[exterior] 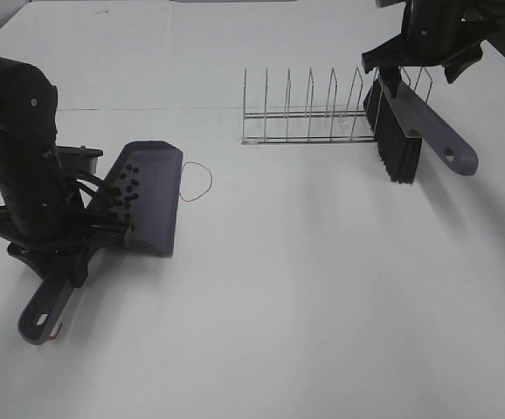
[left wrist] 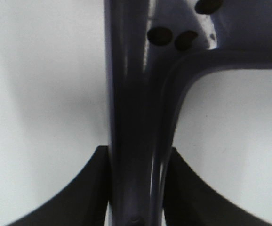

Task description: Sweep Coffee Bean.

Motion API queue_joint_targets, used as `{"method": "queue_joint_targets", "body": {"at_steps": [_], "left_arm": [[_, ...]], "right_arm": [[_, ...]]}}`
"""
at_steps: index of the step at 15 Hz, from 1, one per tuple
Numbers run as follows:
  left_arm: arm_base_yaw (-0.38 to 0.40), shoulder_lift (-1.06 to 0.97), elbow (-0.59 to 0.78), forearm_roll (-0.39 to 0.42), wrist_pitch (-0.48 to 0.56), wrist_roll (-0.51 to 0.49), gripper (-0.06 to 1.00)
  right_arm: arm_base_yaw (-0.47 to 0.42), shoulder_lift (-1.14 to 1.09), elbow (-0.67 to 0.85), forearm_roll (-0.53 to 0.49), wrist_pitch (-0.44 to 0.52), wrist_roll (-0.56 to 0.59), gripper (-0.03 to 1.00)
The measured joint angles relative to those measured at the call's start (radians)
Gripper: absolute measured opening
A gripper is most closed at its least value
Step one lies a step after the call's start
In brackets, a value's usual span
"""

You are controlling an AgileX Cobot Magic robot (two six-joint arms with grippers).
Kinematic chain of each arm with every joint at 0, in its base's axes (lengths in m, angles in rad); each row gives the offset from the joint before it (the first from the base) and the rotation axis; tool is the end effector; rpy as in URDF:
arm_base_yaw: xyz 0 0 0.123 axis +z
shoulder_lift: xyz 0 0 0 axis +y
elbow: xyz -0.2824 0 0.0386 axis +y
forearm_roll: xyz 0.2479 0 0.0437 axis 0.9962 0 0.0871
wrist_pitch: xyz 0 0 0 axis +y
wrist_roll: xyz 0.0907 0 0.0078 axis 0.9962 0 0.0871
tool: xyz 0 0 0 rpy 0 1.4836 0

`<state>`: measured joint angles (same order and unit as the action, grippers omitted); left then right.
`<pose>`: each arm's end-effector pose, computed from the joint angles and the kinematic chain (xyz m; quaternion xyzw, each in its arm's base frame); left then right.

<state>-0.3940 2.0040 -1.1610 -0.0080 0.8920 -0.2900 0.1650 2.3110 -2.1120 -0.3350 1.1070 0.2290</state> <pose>0.3174 -0.1326 0.1163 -0.0493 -0.9980 -0.0101 0.0373 0.5000 0.0561 0.2183 -0.0162 0.9718 -0.1230 0.2006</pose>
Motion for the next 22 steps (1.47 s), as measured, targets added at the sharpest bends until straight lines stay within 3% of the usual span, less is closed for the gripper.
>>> {"method": "queue_joint_targets", "body": {"at_steps": [3,7,12,14,17,22], "left_arm": [[-0.021,-0.008,-0.019,-0.019,0.014,-0.005,0.27],[-0.098,-0.010,-0.046,-0.037,0.010,-0.056,0.27],[-0.099,-0.010,-0.046,-0.054,0.012,-0.061,0.28],[-0.099,-0.010,-0.046,-0.063,0.018,-0.061,0.35],[-0.099,-0.010,-0.057,-0.052,0.036,-0.061,0.59],[-0.099,-0.014,-0.186,0.056,0.215,-0.061,0.62]], "right_arm": [[0.000,-0.057,-0.001,0.042,0.105,-0.015,0.74],[0.000,-0.065,-0.001,0.052,0.110,-0.026,0.74],[0.000,-0.065,-0.001,0.081,0.110,-0.048,0.74],[0.000,-0.065,-0.001,0.115,0.111,-0.053,0.74],[0.000,-0.066,-0.001,0.140,0.111,-0.072,0.74],[0.000,-0.162,0.000,0.160,0.113,-0.079,0.74]]}}
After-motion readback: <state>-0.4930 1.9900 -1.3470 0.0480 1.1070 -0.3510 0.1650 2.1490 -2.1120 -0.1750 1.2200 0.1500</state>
